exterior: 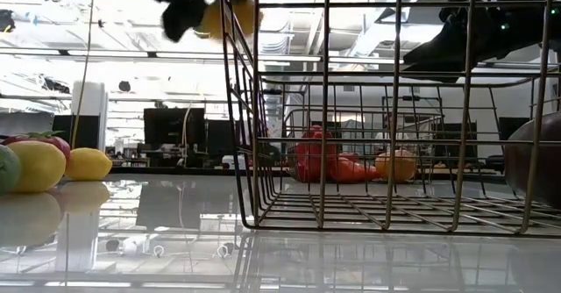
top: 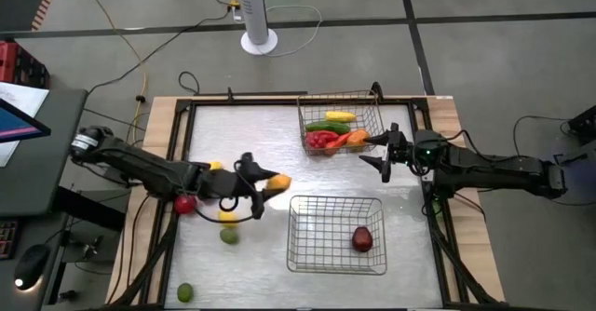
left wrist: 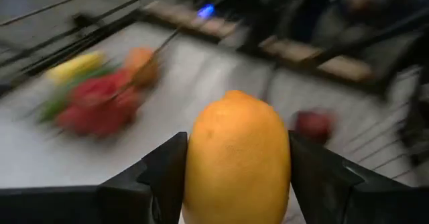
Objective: Sort produce into baskets
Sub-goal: Put the right yellow lemon into the bottom wire basket
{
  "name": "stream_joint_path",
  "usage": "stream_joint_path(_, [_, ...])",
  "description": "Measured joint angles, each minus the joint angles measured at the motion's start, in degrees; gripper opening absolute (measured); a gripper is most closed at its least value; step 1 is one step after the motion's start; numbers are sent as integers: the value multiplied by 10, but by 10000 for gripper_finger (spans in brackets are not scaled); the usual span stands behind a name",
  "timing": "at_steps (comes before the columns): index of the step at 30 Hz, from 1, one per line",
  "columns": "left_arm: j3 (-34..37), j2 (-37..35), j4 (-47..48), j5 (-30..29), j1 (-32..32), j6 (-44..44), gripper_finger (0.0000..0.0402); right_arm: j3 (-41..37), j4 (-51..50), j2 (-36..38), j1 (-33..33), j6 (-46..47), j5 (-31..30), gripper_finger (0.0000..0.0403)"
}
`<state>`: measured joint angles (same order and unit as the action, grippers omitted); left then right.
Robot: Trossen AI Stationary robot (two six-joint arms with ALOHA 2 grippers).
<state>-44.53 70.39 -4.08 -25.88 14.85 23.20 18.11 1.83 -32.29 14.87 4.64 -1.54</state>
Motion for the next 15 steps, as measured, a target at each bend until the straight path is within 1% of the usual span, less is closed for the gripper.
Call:
stream_joint_path(3, [-1, 39, -87, 72, -13, 7, 207, 0, 1, 0, 0, 0, 0, 315])
stream_joint_path(7, [0, 112, -218, 172, -17, 29, 207, 0, 0, 0, 0, 0, 0, 315])
stream_joint_path(9, [-7, 151, -280, 212, -17, 42, 207, 0, 1, 0, 0, -2, 0, 315])
stream_joint_path(11, [-33, 193, -292, 224, -17, 55, 207, 0, 4, 0, 0, -2, 0, 315])
stream_joint_path(15, [-118, 271, -244, 259, -17, 64, 207, 0, 8, 0, 0, -3, 0, 315])
